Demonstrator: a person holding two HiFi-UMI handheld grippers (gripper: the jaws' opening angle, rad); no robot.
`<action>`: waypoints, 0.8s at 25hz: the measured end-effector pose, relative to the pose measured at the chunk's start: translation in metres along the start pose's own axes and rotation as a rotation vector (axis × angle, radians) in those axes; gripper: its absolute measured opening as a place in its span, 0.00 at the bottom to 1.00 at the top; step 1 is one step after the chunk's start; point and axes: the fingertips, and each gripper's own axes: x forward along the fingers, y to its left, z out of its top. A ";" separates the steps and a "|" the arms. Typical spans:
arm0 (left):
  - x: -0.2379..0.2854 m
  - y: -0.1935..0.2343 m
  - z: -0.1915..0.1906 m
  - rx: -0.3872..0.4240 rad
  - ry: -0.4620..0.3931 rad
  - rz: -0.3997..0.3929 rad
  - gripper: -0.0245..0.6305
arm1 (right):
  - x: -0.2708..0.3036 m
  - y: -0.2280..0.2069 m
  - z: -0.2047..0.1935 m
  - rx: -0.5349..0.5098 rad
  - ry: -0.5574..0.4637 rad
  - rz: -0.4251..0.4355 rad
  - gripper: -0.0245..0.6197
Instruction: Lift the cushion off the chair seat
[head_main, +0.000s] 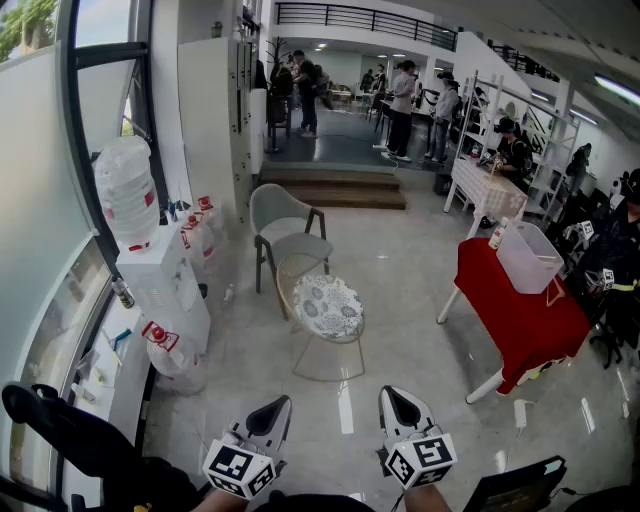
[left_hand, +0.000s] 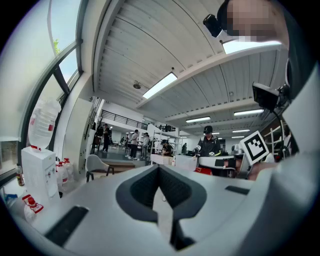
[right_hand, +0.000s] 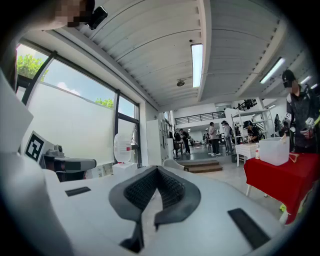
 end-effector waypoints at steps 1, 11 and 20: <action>0.000 0.000 0.001 -0.002 -0.001 0.000 0.05 | 0.001 0.000 0.000 -0.001 -0.001 0.002 0.05; -0.007 0.012 0.002 -0.009 -0.006 -0.009 0.05 | 0.009 0.012 0.001 -0.014 0.006 -0.001 0.05; -0.014 0.030 0.004 -0.017 -0.004 -0.022 0.05 | 0.021 0.027 0.003 -0.002 0.004 -0.005 0.05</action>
